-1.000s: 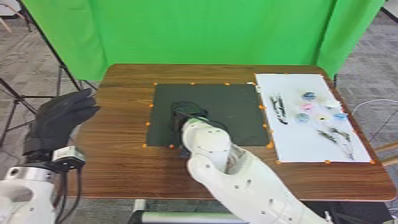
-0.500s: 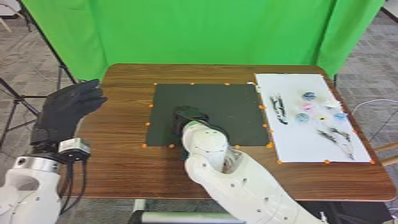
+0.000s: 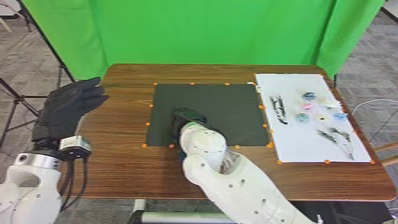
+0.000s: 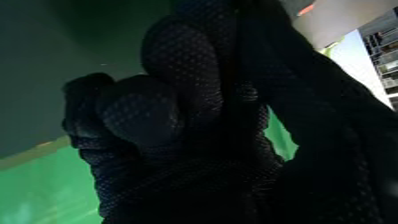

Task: Arrange flowers

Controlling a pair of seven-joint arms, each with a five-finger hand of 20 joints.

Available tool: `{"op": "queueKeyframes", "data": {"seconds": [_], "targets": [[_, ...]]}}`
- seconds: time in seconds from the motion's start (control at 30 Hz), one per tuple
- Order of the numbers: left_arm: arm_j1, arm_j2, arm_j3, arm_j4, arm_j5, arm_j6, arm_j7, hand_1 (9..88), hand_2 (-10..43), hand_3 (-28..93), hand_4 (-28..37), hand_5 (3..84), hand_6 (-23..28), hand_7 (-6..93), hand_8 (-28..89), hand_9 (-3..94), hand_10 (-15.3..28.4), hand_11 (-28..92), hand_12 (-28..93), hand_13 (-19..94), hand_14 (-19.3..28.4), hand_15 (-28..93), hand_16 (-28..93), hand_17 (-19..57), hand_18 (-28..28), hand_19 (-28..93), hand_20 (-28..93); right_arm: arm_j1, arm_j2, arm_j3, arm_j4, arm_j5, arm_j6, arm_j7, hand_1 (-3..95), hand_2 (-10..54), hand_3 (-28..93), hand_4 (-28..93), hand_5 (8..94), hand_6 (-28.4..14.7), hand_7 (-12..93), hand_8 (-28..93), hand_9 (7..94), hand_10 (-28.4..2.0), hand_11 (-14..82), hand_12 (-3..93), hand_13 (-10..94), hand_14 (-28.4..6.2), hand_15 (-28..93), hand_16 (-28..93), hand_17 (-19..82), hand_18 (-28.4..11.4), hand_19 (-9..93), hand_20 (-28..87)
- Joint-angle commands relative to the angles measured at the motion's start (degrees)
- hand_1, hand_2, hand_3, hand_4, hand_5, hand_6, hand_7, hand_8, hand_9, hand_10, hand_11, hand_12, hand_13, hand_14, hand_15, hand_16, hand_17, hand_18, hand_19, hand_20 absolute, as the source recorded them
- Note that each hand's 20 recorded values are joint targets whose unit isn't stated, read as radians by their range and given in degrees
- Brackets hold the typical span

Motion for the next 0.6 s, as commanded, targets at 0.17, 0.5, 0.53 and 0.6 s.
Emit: {"op": "queueKeyframes", "data": {"seconds": [0.17,0.5,0.53,0.6], "targets": [[-0.8,-0.65,0.48,0.27,0.73,-1.04,-1.16,27.1,3.5,83,-21.0,43.2,11.9,19.8,-11,37.3,20.8,36,9,25,27.2,63,-14,-9.7,22.6,60,9,-0.5,-0.7,0.3,-0.3,0.3,0.4,0.4,40.0,-8.2,75,-25,85.3,-3.6,26,11,83.2,-15.1,49.7,28.0,78,-12.7,71,27,50,-23.8,93,27],[7.4,-0.96,-4.91,-2.18,0.12,1.12,0.51,27.1,3.5,83,-21.0,43.2,11.9,19.8,-11,37.3,20.7,36,9,25,27.2,63,-14,-9.7,22.6,60,9,4.0,5.2,-4.8,-4.1,-11.8,1.6,-5.0,34.0,-6.2,74,-24,84.9,-3.9,29,-7,82.6,-15.5,49.4,27.9,77,-13.7,71,26,50,-24.4,93,26],[9.1,-1.21,-5.97,-2.59,0.67,1.64,0.64,27.2,3.5,83,-21.1,43.2,11.9,19.8,-11,37.3,20.8,36,9,25,27.2,63,-14,-9.7,22.6,60,9,5.0,6.0,-5.4,-4.5,-13.8,1.8,-6.3,33.3,-6.0,73,-23,84.9,-4.0,29,-7,82.6,-15.6,49.3,27.8,77,-13.8,71,26,50,-24.5,93,26],[11.9,-2.47,-8.18,-3.53,7.15,4.55,-2.86,27.2,3.5,83,-21.1,43.2,11.9,19.8,-11,37.4,20.8,35,9,25,27.2,63,-14,-9.7,22.5,60,9,7.0,7.6,-5.6,-6.4,-12.2,1.3,-6.5,32.0,-5.1,73,-23,84.9,-4.1,29,-7,82.4,-15.8,49.3,27.8,77,-14.1,71,26,50,-24.7,93,26]]}}
